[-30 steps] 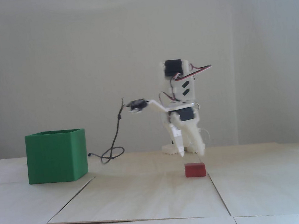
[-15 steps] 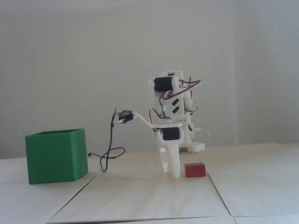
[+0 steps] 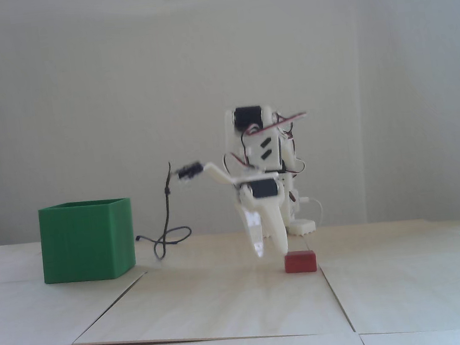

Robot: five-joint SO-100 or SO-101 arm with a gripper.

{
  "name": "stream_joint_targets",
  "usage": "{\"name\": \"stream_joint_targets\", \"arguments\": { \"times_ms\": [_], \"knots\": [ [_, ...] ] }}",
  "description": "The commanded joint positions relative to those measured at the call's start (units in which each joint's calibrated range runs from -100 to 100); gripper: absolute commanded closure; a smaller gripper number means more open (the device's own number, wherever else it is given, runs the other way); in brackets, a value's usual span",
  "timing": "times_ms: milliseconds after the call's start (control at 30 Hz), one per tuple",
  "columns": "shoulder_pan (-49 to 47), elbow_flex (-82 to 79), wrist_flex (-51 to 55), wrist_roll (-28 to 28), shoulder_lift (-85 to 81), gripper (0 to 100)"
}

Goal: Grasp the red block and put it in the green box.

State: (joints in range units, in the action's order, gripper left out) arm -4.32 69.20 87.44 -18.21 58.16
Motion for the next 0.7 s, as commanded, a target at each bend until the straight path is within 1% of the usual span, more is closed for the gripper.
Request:
{"name": "stream_joint_targets", "arguments": {
  "times_ms": [0,133,300,667],
  "knots": [
    [-1.99,5.69,-0.93,-3.23,-1.5,64],
    [-3.2,5.42,-0.93,-3.39,-1.43,64],
    [-5.77,5.33,-0.93,-5.68,-0.64,64],
    [-8.51,5.95,-0.76,-7.04,3.55,65]
  ]
}}
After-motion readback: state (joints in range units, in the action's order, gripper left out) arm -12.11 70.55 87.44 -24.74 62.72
